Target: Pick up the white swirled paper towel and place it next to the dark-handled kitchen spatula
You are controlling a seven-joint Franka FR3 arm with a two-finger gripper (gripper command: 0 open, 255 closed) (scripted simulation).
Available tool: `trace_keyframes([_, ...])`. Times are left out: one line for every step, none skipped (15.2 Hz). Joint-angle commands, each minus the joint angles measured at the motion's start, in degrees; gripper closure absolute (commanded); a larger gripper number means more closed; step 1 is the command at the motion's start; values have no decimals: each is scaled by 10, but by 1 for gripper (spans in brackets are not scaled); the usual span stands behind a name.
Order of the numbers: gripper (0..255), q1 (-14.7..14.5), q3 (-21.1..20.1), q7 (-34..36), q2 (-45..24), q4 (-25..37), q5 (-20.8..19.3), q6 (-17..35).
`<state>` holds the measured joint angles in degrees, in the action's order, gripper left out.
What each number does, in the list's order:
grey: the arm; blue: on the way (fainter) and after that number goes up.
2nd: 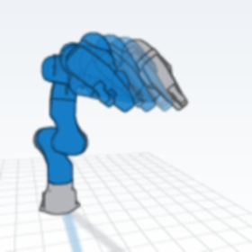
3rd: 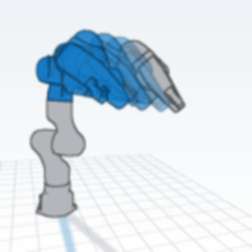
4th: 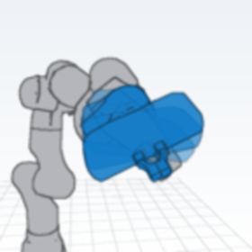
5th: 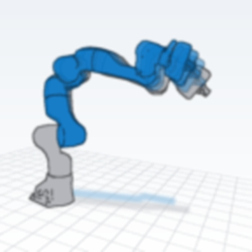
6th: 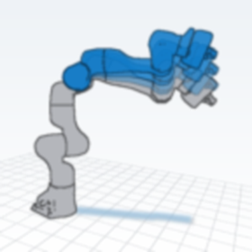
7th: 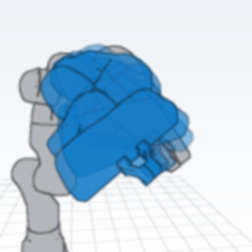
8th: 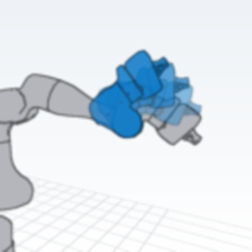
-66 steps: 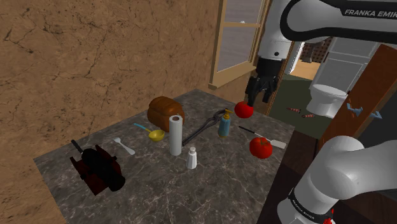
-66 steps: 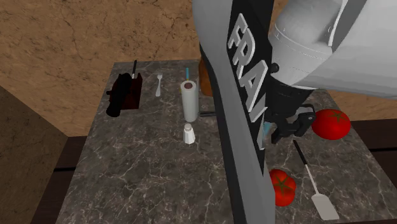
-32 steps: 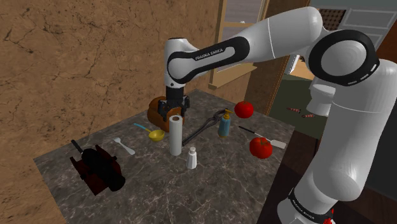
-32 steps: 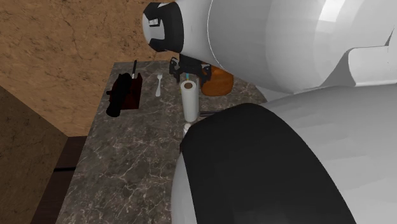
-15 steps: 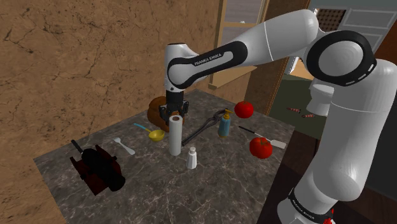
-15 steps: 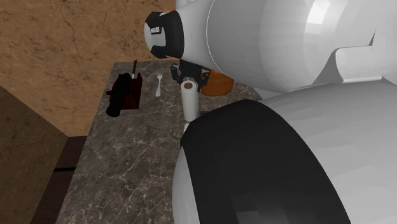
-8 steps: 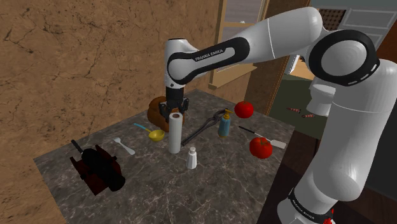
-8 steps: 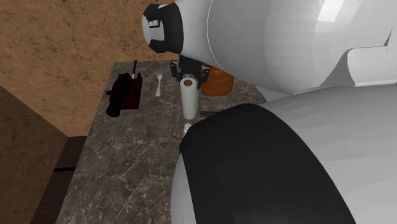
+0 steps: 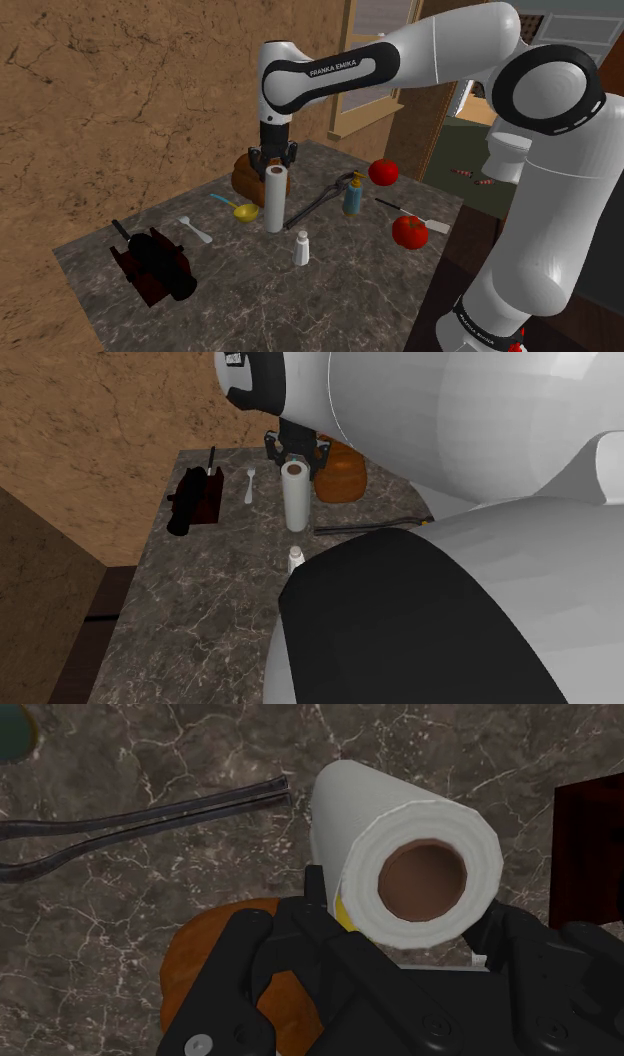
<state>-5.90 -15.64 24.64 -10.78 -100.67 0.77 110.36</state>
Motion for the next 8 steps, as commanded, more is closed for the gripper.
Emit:
trace_keyframes([255, 1, 0, -1, 4, 14, 1, -17])
trace_keyframes([255, 1, 0, 0, 5, 20, 1, -25])
trace_keyframes([255, 1, 0, 0, 6, 26, 2, -32])
trace_keyframes([255, 1, 0, 0, 7, 33, 2, -40])
trace_keyframes([255, 1, 0, 0, 8, 39, 2, -47])
trace_keyframes([255, 1, 0, 0, 9, 46, 2, -55])
trace_keyframes([255, 1, 0, 1, 9, 53, 2, -62])
trace_keyframes([255, 0, -1, 1, 10, 60, 2, -70])
